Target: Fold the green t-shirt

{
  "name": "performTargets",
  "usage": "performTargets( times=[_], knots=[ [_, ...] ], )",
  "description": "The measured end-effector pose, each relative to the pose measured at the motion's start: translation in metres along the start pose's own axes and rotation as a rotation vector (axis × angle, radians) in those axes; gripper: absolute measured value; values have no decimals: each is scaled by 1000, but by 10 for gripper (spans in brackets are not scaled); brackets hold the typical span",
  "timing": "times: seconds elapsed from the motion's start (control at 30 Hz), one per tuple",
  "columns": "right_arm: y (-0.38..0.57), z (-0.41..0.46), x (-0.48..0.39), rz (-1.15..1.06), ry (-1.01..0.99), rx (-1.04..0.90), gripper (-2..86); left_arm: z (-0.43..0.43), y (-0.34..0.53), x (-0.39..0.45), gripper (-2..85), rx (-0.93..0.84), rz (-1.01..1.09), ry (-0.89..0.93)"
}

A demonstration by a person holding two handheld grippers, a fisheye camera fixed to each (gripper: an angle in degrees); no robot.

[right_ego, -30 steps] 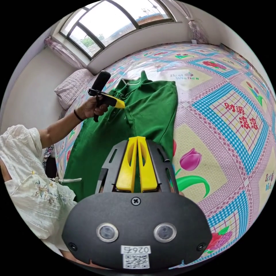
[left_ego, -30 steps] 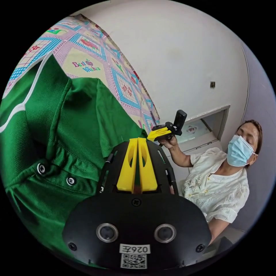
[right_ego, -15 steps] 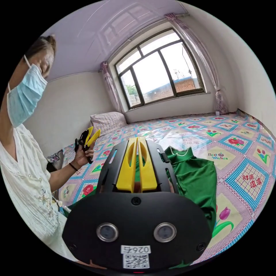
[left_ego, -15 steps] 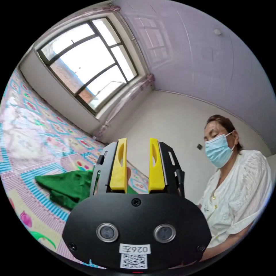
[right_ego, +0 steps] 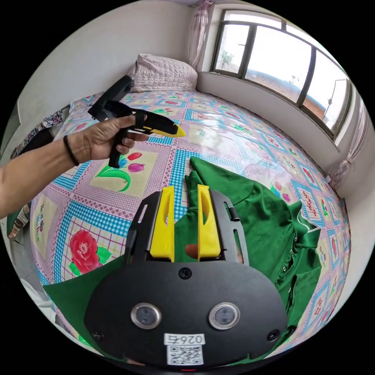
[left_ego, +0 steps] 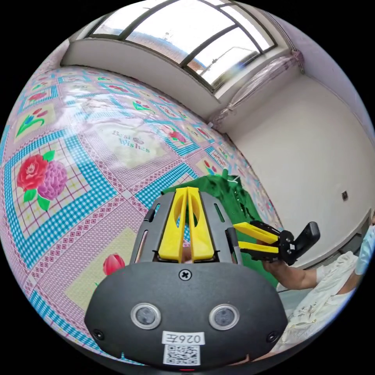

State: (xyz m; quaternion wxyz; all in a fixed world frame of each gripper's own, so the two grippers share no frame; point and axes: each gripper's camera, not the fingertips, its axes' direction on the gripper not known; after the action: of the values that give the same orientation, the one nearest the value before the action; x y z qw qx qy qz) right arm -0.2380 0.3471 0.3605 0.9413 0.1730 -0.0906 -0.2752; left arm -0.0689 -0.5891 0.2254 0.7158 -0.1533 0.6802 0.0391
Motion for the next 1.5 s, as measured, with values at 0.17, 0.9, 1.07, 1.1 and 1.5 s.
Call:
performTargets(
  times=[0.17, 0.9, 1.07, 1.1, 1.5],
  knots=[
    [-6, 48, -7, 7, 42, -59, 54, 37, -40, 15, -6, -190, 124, -195],
    [-43, 94, 86, 26, 95, -230, -13, 139, -148, 49, -4, -633, 318, -213],
    [-44, 33, 180, 253, -128, -169, -14, 126, -185, 53, -7, -605, 260, -65],
    [-43, 26, 194, 289, -167, -156, -14, 123, -191, 53, -7, -589, 243, -35],
    [96, -82, 411, 987, -577, 193, -8, 165, -279, 133, -8, -479, 193, 425]
  ],
)
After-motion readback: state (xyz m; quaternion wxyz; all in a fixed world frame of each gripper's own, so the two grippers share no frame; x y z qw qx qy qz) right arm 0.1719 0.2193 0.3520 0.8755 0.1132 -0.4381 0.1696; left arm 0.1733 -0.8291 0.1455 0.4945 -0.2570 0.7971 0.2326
